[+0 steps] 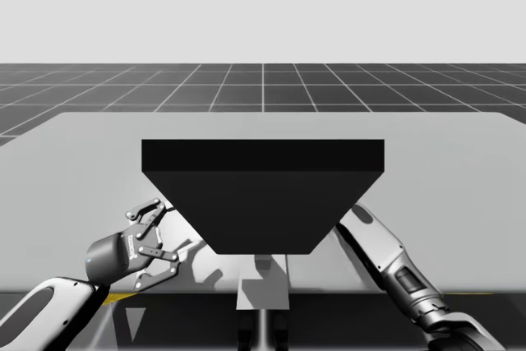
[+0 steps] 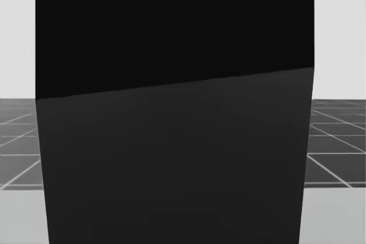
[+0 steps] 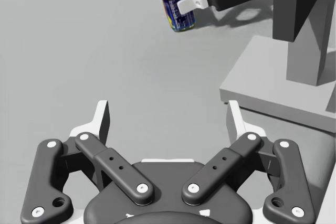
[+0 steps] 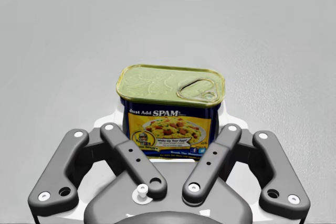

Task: Reach around the screen and pick up the object behind it.

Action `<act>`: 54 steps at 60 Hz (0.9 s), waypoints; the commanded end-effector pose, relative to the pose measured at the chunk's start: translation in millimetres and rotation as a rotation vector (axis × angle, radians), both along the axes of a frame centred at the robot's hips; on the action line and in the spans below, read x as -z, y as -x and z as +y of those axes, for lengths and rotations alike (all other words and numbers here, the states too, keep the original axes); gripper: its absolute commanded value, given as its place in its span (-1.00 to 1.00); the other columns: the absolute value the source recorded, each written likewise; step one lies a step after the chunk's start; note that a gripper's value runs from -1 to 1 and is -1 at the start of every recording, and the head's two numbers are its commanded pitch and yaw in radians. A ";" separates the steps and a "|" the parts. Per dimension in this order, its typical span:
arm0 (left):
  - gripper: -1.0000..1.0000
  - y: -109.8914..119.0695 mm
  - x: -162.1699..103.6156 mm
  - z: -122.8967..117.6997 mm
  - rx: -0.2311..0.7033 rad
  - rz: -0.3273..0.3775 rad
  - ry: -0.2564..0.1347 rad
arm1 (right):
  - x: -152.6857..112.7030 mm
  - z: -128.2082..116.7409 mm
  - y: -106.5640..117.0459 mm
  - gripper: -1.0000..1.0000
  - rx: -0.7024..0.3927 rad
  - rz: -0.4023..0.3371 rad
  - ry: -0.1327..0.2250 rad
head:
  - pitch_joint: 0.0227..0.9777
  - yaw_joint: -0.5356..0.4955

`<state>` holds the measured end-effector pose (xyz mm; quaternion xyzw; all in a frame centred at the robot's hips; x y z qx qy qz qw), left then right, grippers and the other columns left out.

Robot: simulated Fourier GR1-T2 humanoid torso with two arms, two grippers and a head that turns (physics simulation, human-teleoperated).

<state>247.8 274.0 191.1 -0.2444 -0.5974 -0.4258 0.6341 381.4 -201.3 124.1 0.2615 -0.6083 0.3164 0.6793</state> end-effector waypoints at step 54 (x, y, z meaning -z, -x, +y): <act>-1.00 -1.8 -9.0 -7.2 0.009 -0.017 -0.001 | -109.6 -175.9 46.7 1.00 0.755 -0.513 -0.006 | -0.73 -0.01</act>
